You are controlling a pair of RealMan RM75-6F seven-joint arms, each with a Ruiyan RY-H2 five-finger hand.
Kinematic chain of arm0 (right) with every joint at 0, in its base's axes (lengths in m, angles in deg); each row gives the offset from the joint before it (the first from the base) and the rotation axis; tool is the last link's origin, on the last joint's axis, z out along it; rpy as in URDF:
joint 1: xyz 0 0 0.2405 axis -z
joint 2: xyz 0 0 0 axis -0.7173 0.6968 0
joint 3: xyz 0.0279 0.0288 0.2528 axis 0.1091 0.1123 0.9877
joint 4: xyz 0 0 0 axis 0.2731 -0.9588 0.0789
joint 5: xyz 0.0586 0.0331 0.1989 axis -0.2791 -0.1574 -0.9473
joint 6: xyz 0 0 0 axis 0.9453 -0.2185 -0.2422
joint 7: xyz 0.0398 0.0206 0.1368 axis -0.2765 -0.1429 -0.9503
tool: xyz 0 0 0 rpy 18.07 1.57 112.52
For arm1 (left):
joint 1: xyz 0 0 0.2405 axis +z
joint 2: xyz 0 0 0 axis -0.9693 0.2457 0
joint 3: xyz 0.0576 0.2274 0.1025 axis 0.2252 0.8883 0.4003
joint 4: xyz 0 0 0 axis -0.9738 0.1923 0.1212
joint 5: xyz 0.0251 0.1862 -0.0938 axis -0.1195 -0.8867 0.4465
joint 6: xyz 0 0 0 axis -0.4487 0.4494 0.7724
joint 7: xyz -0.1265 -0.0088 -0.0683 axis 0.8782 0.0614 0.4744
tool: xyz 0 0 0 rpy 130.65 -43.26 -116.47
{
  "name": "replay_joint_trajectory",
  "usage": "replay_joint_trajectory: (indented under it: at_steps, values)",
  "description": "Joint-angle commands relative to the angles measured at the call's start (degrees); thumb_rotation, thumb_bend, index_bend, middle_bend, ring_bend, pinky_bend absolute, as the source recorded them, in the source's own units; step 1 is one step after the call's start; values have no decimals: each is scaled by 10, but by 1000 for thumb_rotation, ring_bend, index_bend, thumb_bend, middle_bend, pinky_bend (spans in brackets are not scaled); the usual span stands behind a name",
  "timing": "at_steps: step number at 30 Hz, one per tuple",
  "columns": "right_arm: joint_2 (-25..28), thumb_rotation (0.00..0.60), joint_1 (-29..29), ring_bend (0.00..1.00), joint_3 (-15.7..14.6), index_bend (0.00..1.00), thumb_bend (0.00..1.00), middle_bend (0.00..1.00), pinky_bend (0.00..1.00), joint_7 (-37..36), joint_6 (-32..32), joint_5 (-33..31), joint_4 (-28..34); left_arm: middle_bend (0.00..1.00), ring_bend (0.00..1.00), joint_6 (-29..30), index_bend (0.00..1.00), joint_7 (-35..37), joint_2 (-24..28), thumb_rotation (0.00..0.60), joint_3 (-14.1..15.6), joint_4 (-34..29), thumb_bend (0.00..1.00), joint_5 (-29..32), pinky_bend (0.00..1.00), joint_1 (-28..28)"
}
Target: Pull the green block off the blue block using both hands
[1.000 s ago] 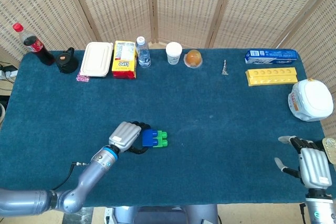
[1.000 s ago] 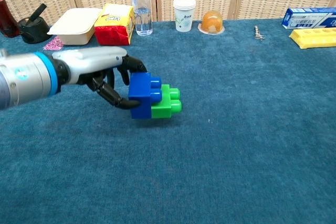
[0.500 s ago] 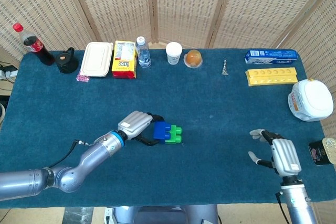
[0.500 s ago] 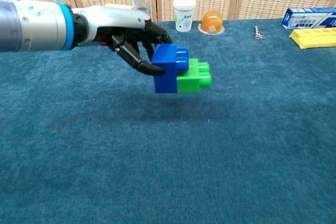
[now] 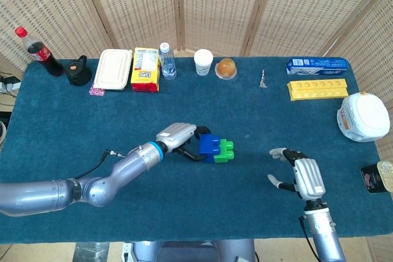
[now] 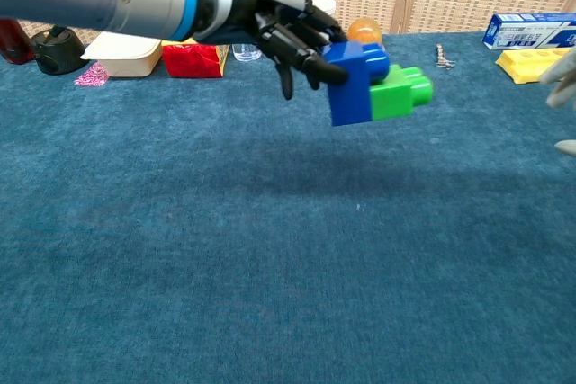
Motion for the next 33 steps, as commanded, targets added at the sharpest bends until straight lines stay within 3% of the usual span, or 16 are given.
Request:
replay_joint_trajectory:
  at_steps: [1, 9, 20, 33]
  values:
    - [-21, 600, -7, 440, 5, 354, 234, 421, 409, -7, -9, 5, -18, 368, 332, -25, 504, 33, -2, 429, -6, 15, 446, 31, 433, -26]
    - [-59, 600, -26, 446, 18, 354, 234, 421, 411, -19, -24, 17, -56, 368, 332, -45, 504, 78, -15, 433, 4, 47, 447, 60, 433, -73]
    - [-74, 600, -47, 455, 20, 354, 235, 421, 415, -12, -27, 33, -74, 368, 332, -56, 505, 119, -27, 434, 20, 75, 446, 75, 432, -113]
    - [-80, 600, -59, 474, 8, 386, 236, 437, 418, 4, -33, 51, -93, 368, 332, -134, 505, 175, -39, 429, 39, 143, 447, 102, 433, -175]
